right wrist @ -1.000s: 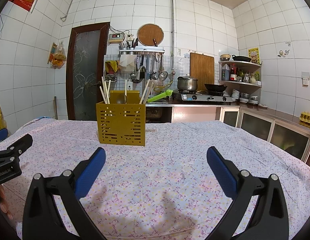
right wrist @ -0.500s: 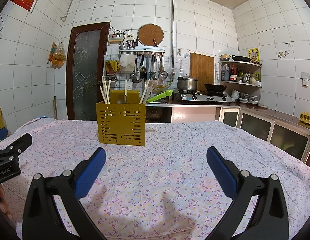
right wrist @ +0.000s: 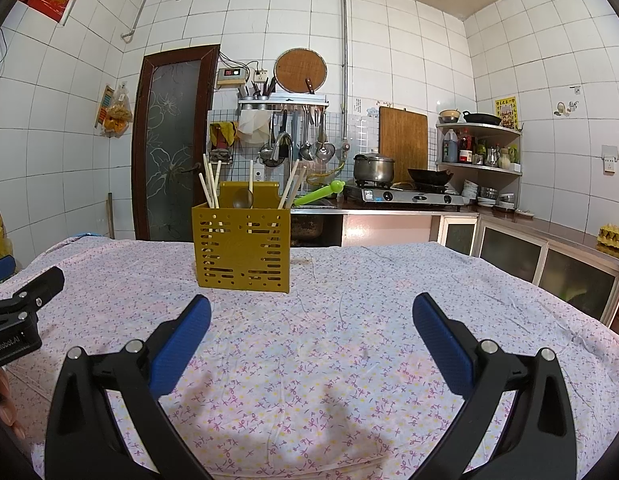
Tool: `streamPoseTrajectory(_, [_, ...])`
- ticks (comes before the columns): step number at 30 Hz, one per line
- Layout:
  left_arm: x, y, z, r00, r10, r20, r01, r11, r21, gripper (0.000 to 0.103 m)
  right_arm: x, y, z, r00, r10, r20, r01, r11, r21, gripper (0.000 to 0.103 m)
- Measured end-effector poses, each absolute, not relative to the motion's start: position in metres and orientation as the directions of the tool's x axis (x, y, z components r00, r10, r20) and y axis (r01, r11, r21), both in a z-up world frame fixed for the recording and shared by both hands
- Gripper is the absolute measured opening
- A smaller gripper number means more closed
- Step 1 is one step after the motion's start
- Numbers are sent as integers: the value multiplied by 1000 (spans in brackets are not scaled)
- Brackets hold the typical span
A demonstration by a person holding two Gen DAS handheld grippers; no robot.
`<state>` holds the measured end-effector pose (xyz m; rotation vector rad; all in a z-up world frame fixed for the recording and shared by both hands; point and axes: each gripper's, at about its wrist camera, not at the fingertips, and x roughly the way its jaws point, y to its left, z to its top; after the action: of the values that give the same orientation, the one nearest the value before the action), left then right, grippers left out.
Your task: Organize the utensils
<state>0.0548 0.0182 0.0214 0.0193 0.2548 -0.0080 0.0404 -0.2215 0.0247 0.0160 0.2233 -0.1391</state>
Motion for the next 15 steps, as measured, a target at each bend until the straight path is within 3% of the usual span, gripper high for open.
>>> streamPoseTrajectory(15, [55, 18, 21, 967, -6, -253, 10, 1000, 16, 98, 40, -223, 25, 965, -136, -222, 139, 990, 0, 99])
